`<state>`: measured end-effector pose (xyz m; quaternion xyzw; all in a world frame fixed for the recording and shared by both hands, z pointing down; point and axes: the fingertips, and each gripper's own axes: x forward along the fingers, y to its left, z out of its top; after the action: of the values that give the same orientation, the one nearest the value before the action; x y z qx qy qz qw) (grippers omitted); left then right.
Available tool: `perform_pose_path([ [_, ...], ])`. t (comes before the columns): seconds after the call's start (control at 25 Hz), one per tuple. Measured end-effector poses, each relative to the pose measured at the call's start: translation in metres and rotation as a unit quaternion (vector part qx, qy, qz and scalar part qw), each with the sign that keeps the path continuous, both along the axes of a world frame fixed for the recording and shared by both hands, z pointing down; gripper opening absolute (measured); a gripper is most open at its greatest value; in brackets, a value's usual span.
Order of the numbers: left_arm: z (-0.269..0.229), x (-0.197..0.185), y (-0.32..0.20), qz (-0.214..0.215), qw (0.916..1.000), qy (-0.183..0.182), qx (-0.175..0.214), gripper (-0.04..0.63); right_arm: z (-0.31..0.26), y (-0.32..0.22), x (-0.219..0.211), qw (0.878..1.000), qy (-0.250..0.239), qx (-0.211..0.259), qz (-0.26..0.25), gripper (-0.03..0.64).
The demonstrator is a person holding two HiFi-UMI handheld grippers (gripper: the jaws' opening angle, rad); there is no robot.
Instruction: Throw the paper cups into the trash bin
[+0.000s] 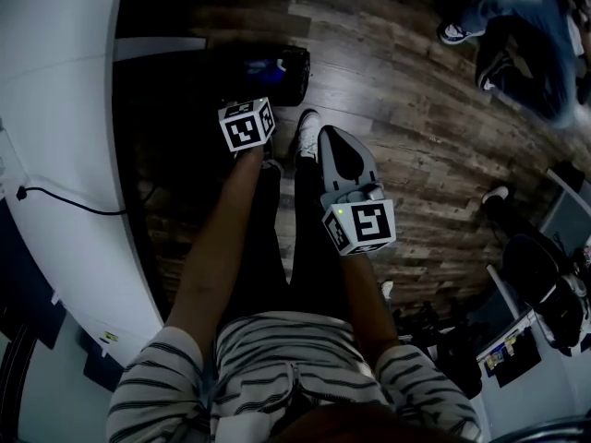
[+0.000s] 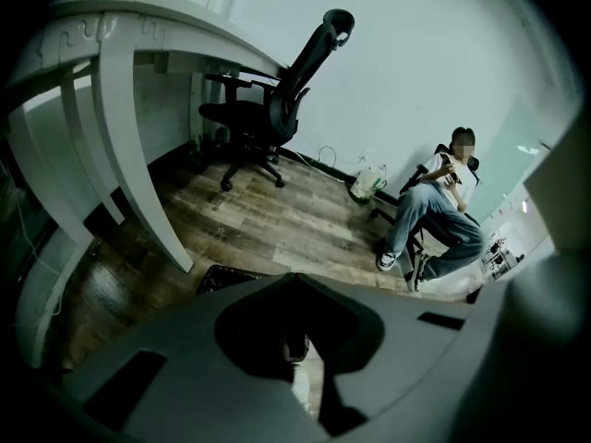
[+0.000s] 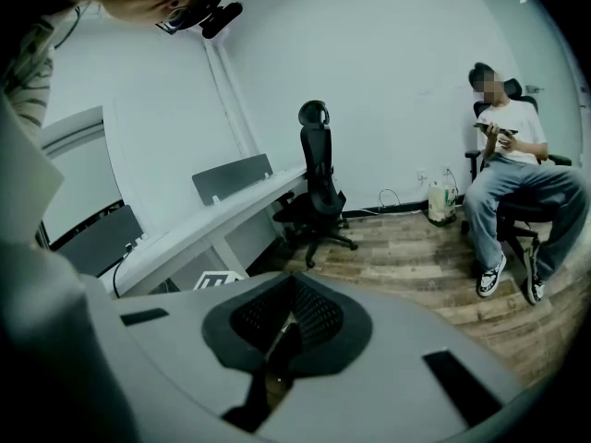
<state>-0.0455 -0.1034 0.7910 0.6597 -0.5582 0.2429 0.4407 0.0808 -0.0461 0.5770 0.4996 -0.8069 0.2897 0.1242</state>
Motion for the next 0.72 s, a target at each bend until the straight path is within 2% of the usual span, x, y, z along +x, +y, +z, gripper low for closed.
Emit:
perform_pose_path([
  [0.24,-0.051,0.0,0.0,0.002,0.9996,0.002,0.029,0.023,-0.024,-0.005,-0.003,1.0,-0.004,0.003,-0.011,0.009],
  [0.72,-0.184,-0.012,-0.006,0.004,0.9926,0.011,0.121,0.023,-0.099,-0.016,-0.016,0.999,-0.014,0.038,-0.033,0.009],
])
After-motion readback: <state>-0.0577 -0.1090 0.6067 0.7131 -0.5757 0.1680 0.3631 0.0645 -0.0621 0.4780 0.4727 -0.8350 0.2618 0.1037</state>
